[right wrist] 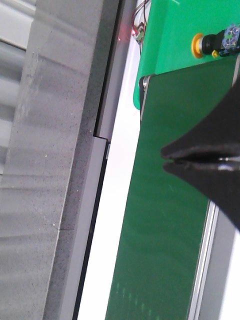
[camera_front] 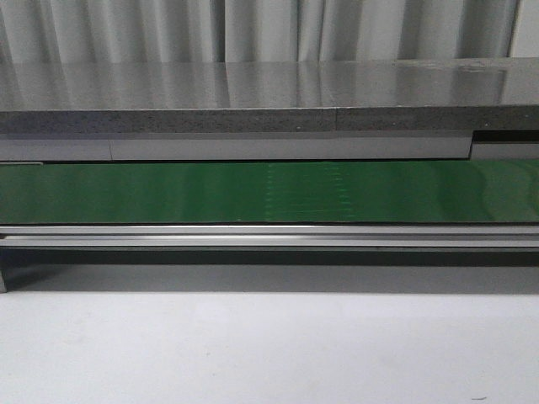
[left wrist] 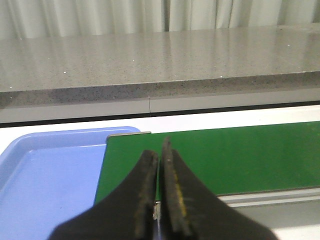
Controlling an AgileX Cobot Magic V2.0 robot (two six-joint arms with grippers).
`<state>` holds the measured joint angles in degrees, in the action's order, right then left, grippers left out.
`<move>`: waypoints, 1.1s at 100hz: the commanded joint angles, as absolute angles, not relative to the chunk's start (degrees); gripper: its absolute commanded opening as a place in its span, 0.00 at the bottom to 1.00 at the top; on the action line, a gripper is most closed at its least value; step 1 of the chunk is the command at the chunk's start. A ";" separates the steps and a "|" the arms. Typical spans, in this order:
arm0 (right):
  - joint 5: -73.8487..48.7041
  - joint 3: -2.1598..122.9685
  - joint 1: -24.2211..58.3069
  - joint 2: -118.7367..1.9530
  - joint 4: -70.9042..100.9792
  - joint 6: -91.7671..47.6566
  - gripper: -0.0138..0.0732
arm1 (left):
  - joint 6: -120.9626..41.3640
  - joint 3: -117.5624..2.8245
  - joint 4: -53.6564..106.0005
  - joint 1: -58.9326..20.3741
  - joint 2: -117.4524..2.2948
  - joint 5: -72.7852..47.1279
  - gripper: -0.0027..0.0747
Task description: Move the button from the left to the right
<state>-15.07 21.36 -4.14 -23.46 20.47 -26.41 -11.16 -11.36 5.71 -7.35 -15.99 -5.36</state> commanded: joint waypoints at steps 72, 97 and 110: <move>-3.48 4.85 0.74 -3.98 2.29 -4.40 0.08 | -10.54 -13.08 5.91 -7.52 -16.44 -0.79 0.04; -1.82 0.00 0.74 1.42 2.24 -4.40 0.08 | -10.54 -13.08 5.91 -7.52 -16.44 -0.89 0.04; -1.24 -1.26 0.74 1.42 2.24 -4.40 0.08 | -10.54 -13.08 5.91 -7.52 -16.44 -0.89 0.04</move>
